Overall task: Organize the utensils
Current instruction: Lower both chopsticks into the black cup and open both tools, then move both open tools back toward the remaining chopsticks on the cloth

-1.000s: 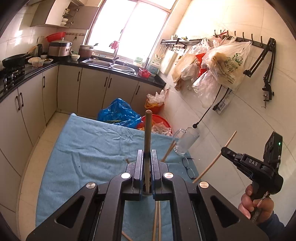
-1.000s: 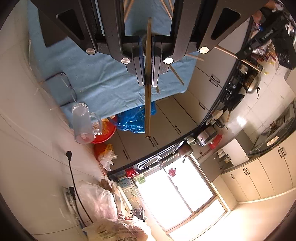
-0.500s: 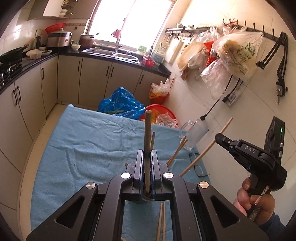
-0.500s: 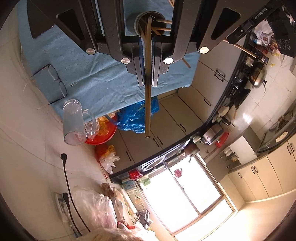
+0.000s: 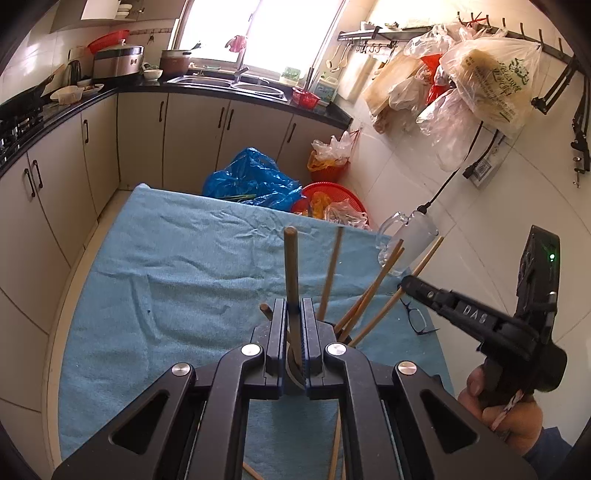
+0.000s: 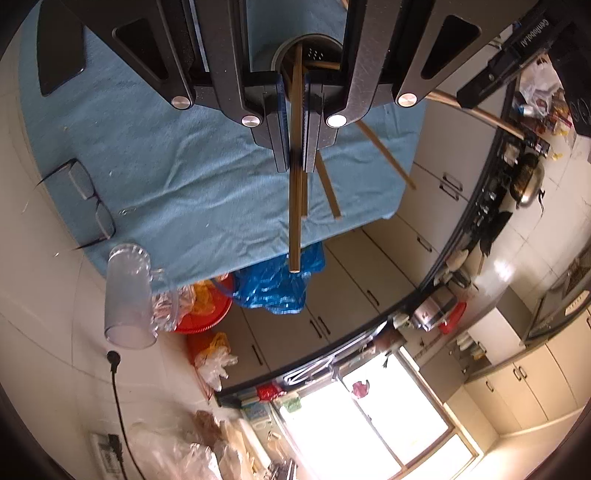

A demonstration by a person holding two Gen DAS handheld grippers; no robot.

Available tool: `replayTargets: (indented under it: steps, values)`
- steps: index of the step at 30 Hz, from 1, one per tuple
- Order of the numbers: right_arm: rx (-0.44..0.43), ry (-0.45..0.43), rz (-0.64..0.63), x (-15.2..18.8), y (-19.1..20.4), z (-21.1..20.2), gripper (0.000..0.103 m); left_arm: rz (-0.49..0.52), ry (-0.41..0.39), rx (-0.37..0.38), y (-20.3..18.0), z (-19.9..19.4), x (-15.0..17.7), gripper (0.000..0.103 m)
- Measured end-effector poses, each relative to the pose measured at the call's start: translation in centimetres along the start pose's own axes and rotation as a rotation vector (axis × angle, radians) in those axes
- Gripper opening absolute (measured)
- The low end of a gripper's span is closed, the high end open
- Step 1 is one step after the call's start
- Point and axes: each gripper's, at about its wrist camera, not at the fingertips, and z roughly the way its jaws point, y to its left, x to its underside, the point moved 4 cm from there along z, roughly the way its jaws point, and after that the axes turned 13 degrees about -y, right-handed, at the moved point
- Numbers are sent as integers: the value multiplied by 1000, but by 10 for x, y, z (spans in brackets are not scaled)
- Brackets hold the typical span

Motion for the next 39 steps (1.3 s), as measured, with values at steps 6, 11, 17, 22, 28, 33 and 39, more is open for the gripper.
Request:
replayTargets:
  steps: [6, 11, 17, 22, 28, 33, 39]
  values:
    - [-16, 55, 2, 12, -5, 12, 9, 4, -7, 1, -2, 3, -2, 6]
    - [-33, 41, 5, 5, -3, 6, 10, -8, -22, 10, -4, 0, -10, 12]
    - [-38, -1, 26, -7, -9, -19, 28, -8, -91, 10, -11, -22, -22, 33]
    - [-1, -40, 17, -9, -20, -45, 58, 24, -171, -51, -14, -49, -23, 54]
    - [97, -69, -81, 17, -37, -81, 82, 22, -229, -151, 1, -82, -1, 67]
    - [125, 14, -86, 62, -60, -92, 82, -9, -186, -224, 22, -90, 38, 70]
    - [268, 12, -275, 116, -59, -107, 82, -62, -130, -346, 44, -91, 100, 75]
